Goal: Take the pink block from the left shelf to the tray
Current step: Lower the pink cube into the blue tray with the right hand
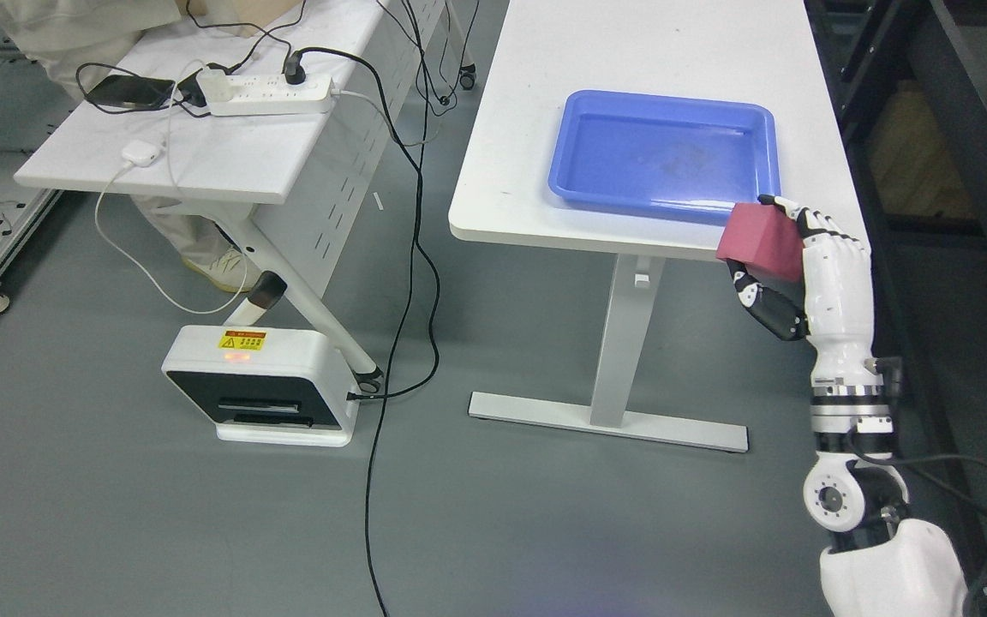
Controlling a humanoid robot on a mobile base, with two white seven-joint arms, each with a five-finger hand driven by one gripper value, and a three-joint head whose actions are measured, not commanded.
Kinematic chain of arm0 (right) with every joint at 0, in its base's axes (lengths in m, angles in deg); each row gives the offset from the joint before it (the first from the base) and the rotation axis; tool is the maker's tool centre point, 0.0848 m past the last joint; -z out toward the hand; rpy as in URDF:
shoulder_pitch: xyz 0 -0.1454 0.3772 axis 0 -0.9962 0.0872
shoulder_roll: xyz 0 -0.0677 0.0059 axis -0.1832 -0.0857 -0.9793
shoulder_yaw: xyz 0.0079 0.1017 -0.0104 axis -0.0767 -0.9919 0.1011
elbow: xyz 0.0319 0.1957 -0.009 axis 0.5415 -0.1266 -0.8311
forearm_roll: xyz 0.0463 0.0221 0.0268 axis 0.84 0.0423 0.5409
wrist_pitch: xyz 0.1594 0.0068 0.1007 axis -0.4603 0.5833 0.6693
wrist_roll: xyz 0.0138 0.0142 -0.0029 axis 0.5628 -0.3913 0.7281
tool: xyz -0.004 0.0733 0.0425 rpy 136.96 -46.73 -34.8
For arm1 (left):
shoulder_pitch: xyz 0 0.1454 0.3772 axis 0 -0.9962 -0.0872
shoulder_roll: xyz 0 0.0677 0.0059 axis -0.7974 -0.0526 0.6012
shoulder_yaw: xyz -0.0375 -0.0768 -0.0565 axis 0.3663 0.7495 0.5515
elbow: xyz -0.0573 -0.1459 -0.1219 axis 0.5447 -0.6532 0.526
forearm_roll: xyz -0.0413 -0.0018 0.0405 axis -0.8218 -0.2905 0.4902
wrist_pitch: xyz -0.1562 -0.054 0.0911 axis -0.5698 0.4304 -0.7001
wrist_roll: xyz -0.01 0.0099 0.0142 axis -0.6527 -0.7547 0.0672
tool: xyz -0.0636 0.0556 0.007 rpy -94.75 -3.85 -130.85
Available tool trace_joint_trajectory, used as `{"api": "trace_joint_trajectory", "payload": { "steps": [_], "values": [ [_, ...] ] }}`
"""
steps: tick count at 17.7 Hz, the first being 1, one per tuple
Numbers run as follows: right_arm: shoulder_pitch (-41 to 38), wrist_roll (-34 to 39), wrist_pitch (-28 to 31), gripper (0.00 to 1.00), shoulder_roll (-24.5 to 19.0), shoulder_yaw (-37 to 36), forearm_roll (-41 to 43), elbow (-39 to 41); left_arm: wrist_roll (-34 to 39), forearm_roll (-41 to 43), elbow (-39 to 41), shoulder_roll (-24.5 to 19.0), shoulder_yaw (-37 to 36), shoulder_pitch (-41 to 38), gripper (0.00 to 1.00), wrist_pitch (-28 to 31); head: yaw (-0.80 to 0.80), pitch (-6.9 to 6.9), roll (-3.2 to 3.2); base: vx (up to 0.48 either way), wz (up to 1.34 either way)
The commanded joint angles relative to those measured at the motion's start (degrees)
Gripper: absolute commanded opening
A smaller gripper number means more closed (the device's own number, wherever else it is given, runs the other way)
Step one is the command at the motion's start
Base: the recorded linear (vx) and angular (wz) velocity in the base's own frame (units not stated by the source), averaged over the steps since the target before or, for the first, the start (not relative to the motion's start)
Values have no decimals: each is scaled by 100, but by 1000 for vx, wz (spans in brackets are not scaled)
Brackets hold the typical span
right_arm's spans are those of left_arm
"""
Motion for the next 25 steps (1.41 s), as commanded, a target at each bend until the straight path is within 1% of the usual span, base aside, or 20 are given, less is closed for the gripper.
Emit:
{"api": "trace_joint_trajectory", "payload": {
  "steps": [1,10,15,17,21,22,25],
  "values": [
    [2,-7,-8,1,0,-123,0,-2,1,0,100,-100,0,-115,100,4,0,0,0,242,-23],
    [11,81,-8,1,0,-53,-44,-11,1,0,100,-100,0,-115,100,4,0,0,0,220,-30],
    [11,607,1,2,0,26,-79,-28,1,0,100,-100,0,-115,100,4,0,0,0,236,-57],
    [19,1106,10,2,0,123,-88,-63,1,0,100,-100,0,-115,100,4,0,0,0,231,-92],
    [28,2687,98,2,-9,141,-79,-125,1,0,100,-100,0,-115,100,4,0,1,0,208,-118],
    [37,2970,124,2,-9,141,-71,-125,1,0,100,-100,0,-115,100,4,0,0,0,198,-107],
    [37,3463,116,2,0,141,-36,-125,1,0,100,-100,0,-115,100,4,0,1,0,168,-79]
  ]
}}
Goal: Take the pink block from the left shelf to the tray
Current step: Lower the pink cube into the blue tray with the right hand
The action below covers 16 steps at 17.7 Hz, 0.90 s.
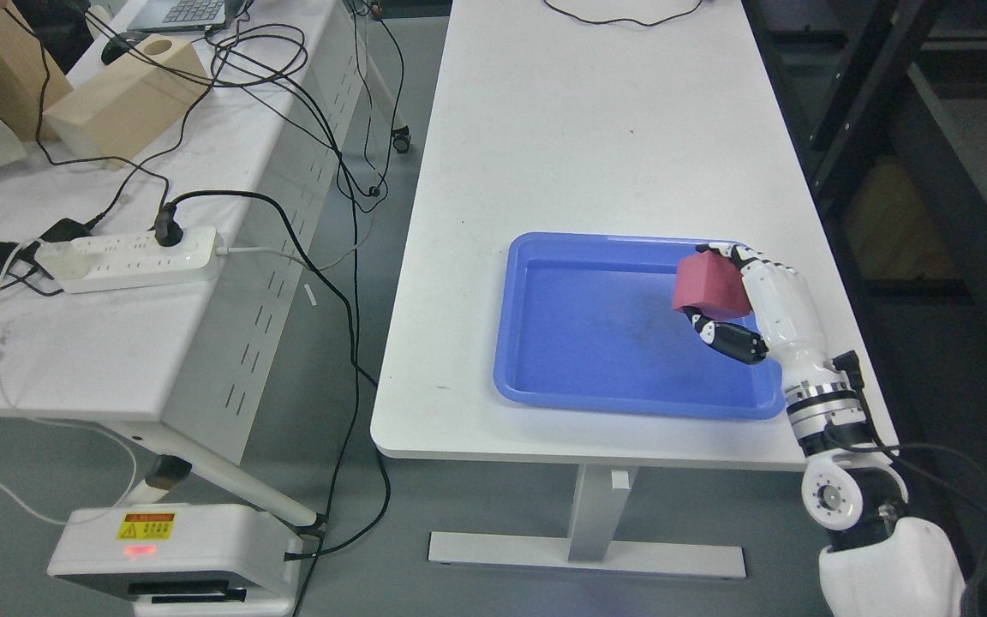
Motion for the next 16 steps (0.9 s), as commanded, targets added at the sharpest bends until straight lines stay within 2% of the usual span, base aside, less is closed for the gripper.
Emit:
{"api": "trace_joint_trajectory", "payload": {
  "steps": [1,7,9,11,16],
  "values": [
    [-2,1648,15,2,1,141,57,-53,1,0,100,-100,0,-115,100,4,0,0,0,146,-63],
    [-38,2211,-47,3,10,132,128,-62,1,0,100,-100,0,-115,100,4,0,0,0,120,-24],
    [-29,2282,32,8,1,88,154,-106,1,0,100,-100,0,-115,100,4,0,0,0,91,0],
    [-20,2221,224,32,1,62,364,-167,1,0,100,-100,0,-115,100,4,0,0,0,76,0],
    [-20,2221,472,70,1,-376,1942,-168,1,0,100,-100,0,-115,100,4,0,0,0,50,-1]
  ]
}}
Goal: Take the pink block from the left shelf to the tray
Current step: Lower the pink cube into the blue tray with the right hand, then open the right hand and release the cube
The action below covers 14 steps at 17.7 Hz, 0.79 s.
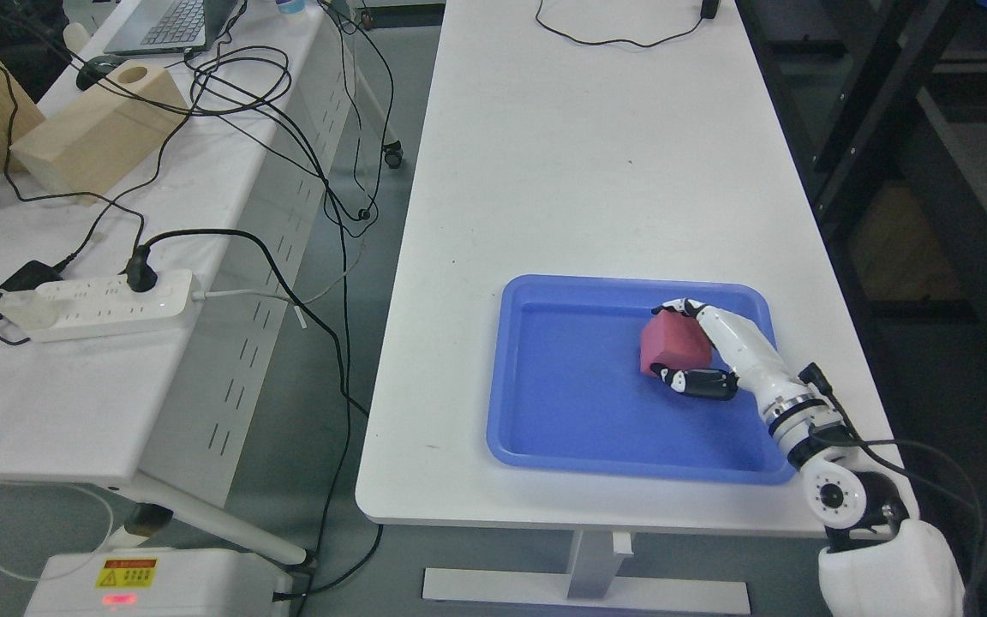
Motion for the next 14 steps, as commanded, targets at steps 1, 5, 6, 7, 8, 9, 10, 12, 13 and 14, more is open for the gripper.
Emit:
{"api": "trace_joint_trajectory", "payload": {
  "steps": [1,5,6,7,8,9,10,12,13,14],
  "values": [
    [3,106,128,79,-2,-468,1610,-74,1,0,100,-100,0,-114,100,4,0,0,0,18,1],
    [-24,150,128,96,7,-759,2491,-74,1,0,100,-100,0,-114,100,4,0,0,0,4,0],
    [-24,142,119,98,-2,-821,2693,-74,1,0,100,-100,0,-114,100,4,0,0,0,0,0],
    [-6,124,119,99,-2,-917,2956,-74,1,0,100,-100,0,-114,100,4,0,0,0,-6,-15],
    [11,107,119,99,-2,-1005,3446,-74,1,0,100,-100,0,-114,100,4,0,0,0,0,0],
    [20,106,128,99,-2,-1084,3929,-74,1,0,100,-100,0,-114,100,4,0,0,0,0,0],
    [20,115,128,99,-2,-1146,4247,-74,1,0,100,-100,0,-114,100,4,0,0,0,0,0],
    [20,124,137,99,-2,-1251,4732,-74,1,0,100,-100,0,-114,100,4,0,0,0,0,0],
    [20,124,146,99,-2,-1269,4951,-74,1,0,100,-100,0,-114,100,4,0,0,0,0,0],
    [11,115,172,99,-10,-1287,5162,-74,1,0,100,-100,0,-114,100,4,0,0,0,0,0]
  ]
}}
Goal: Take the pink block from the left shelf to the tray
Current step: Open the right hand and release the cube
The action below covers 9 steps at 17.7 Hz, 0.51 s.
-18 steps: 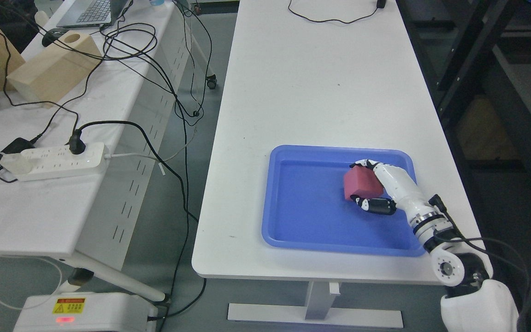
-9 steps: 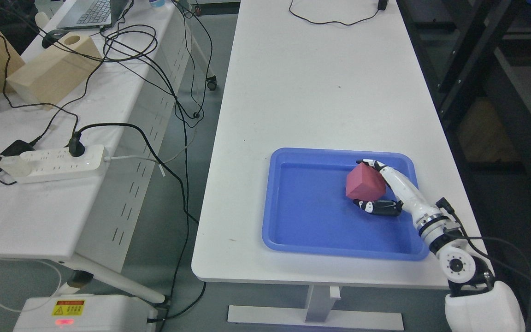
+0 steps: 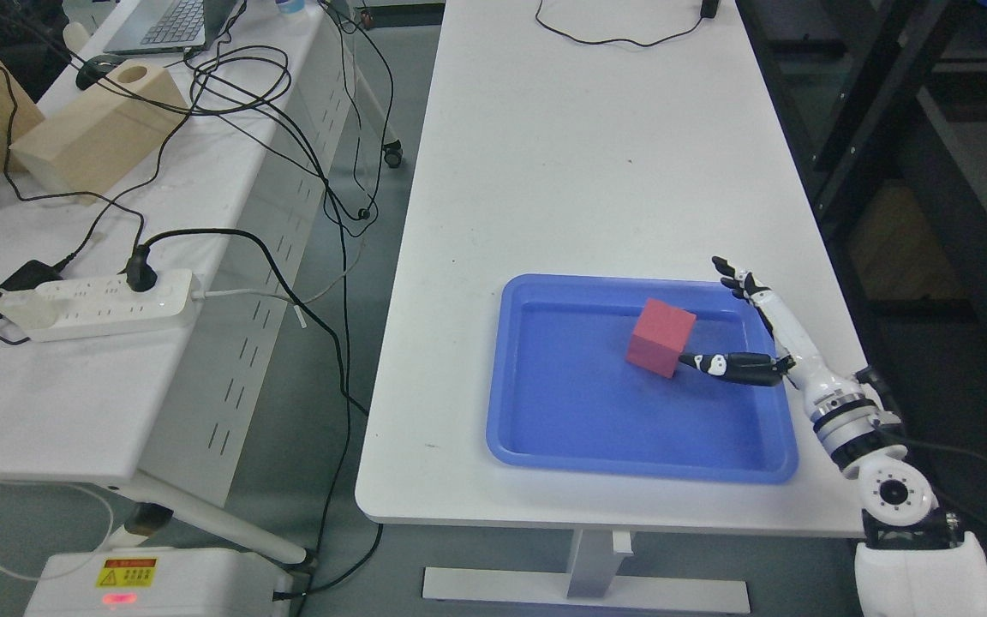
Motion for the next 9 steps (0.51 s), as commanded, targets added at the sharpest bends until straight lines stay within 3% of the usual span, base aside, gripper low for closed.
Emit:
{"api": "trace_joint_trajectory", "payload": {
  "steps": [1,5,9],
  "values": [
    [-14,7,60,99,-11,-545,3163,-16,1,0,100,-100,0,-114,100,4,0,0,0,0,0],
    [-23,-71,52,99,-55,-791,3516,-16,1,0,100,-100,0,-114,100,4,0,0,0,0,0],
    [13,-1633,34,98,-55,-818,3464,-16,1,0,100,-100,0,-114,100,4,0,0,0,0,0]
  ]
}}
